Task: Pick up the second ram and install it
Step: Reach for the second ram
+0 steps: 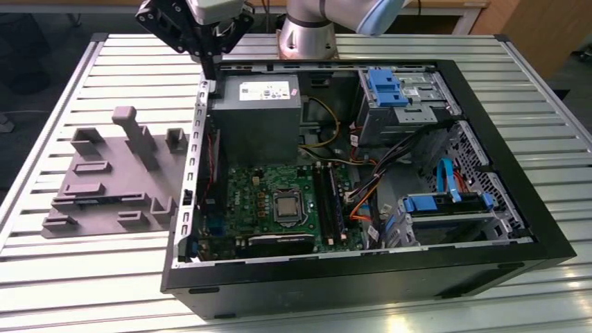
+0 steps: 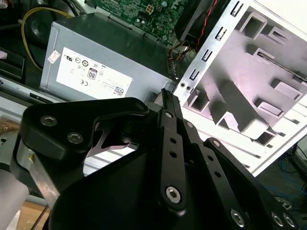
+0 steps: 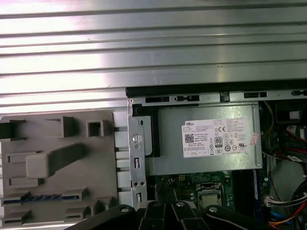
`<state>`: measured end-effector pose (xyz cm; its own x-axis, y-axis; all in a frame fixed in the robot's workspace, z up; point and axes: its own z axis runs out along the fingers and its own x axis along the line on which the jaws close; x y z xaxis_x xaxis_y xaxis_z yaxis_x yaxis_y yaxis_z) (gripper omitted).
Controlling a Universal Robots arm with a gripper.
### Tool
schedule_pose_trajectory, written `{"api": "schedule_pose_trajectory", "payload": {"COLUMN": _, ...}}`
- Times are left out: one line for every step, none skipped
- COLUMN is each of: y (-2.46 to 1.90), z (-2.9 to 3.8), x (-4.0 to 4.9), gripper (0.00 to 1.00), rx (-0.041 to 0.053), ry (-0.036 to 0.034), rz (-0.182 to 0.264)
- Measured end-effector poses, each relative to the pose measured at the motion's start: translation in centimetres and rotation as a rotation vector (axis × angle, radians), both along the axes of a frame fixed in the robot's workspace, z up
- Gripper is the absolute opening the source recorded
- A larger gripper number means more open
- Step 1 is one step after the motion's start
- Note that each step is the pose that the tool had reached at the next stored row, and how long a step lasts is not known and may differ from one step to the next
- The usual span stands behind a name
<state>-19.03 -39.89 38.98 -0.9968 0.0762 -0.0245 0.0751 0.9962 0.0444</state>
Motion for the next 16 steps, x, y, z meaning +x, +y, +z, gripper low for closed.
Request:
{"api": "schedule_pose_trajectory", "payload": {"y": 0.00, "z": 0.00, "x": -0.04, "gripper": 0.11, "rx": 0.0000, "ry": 0.0000, "rz": 0.000}}
{"api": "schedule_pose_trajectory", "payload": {"y": 0.00, "z": -0.01, "x": -0.08, "gripper": 0.11, "rx": 0.0000, "ry": 0.0000, "rz": 0.000}}
{"api": "schedule_pose_trajectory", "payload": {"y": 0.00, "z": -0.01, "x": -0.12, "gripper": 0.11, "rx": 0.0000, "ry": 0.0000, "rz": 0.000}}
{"api": "schedule_pose_trajectory", "payload": {"y": 0.00, "z": -0.01, "x": -0.16, "gripper": 0.11, "rx": 0.0000, "ry": 0.0000, "rz": 0.000}}
{"api": "schedule_pose_trajectory", "payload": {"y": 0.00, "z": -0.02, "x": -0.21, "gripper": 0.11, "rx": 0.0001, "ry": 0.0000, "rz": 0.000}}
{"api": "schedule_pose_trajectory", "payload": {"y": 0.00, "z": -0.02, "x": -0.26, "gripper": 0.11, "rx": 0.0000, "ry": -0.0001, "rz": 0.000}}
{"api": "schedule_pose_trajectory", "payload": {"y": 0.00, "z": -0.02, "x": -0.30, "gripper": 0.11, "rx": 0.0000, "ry": 0.0000, "rz": 0.000}}
{"api": "schedule_pose_trajectory", "payload": {"y": 0.00, "z": -0.02, "x": -0.35, "gripper": 0.11, "rx": 0.0000, "ry": 0.0000, "rz": 0.000}}
{"api": "schedule_pose_trajectory", "payload": {"y": 0.00, "z": -0.03, "x": -0.44, "gripper": 0.11, "rx": 0.0000, "ry": 0.0000, "rz": 0.000}}
{"api": "schedule_pose_trajectory", "payload": {"y": 0.00, "z": -0.03, "x": -0.48, "gripper": 0.11, "rx": 0.0000, "ry": 0.0000, "rz": 0.000}}
{"api": "schedule_pose_trajectory", "payload": {"y": 0.00, "z": -0.04, "x": -0.53, "gripper": 0.11, "rx": 0.0000, "ry": 0.0000, "rz": 0.000}}
{"api": "schedule_pose_trajectory", "payload": {"y": 0.00, "z": -0.04, "x": -0.57, "gripper": 0.11, "rx": 0.0000, "ry": 0.0000, "rz": 0.000}}
{"api": "schedule_pose_trajectory", "payload": {"y": 0.00, "z": -0.04, "x": -0.61, "gripper": 0.11, "rx": 0.0000, "ry": 0.0000, "rz": 0.000}}
{"api": "schedule_pose_trajectory", "payload": {"y": 0.00, "z": -0.04, "x": -0.65, "gripper": 0.11, "rx": 0.0000, "ry": 0.0000, "rz": 0.000}}
{"api": "schedule_pose_trajectory", "payload": {"y": 0.00, "z": -0.05, "x": -0.69, "gripper": 0.11, "rx": 0.0001, "ry": -0.0001, "rz": 0.000}}
{"api": "schedule_pose_trajectory", "payload": {"y": 0.00, "z": -0.05, "x": -0.73, "gripper": 0.11, "rx": 0.0001, "ry": 0.0000, "rz": 0.000}}
